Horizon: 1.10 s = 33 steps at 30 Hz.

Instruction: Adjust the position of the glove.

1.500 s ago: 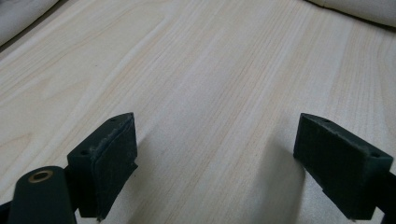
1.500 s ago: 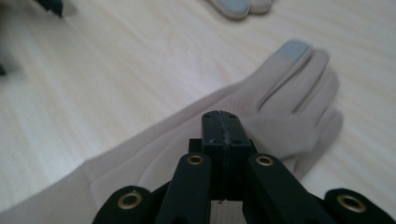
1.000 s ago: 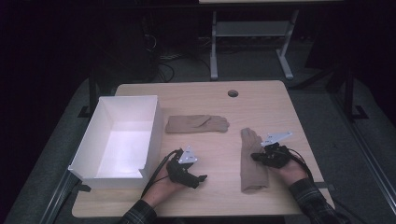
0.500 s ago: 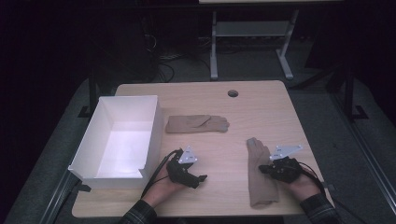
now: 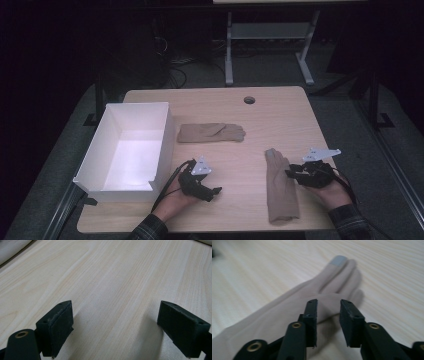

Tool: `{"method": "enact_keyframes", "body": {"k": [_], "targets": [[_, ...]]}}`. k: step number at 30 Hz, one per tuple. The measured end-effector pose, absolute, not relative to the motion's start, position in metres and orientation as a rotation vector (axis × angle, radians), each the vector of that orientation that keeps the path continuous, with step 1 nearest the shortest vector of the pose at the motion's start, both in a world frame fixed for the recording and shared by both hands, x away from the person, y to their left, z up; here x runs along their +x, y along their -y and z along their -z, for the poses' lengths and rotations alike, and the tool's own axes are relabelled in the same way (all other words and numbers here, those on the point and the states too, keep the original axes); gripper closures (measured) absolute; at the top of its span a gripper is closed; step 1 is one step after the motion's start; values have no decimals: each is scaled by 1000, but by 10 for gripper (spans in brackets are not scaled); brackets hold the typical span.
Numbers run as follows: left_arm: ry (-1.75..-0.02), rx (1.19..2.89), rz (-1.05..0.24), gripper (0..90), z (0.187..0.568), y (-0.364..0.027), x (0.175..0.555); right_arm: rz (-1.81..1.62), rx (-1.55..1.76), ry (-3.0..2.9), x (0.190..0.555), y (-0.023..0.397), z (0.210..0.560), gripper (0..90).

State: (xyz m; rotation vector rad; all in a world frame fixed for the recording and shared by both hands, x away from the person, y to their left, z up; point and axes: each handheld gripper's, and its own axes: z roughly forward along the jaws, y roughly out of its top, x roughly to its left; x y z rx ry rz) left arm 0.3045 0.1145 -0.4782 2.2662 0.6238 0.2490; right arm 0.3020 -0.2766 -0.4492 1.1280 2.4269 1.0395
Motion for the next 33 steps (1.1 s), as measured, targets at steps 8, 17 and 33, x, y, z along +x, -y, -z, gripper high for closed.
{"method": "enact_keyframes", "body": {"k": [8,17,33], "targets": [[-613,2272,-258,126,478,-115,305,-1014,1243,-2312,331,306,459,470],[-613,2273,-261,123,478,-113,306,-996,1349,-2219,349,323,475,292],[-646,2309,-260,135,474,-104,310,-971,1353,-2189,350,325,483,195]]}}
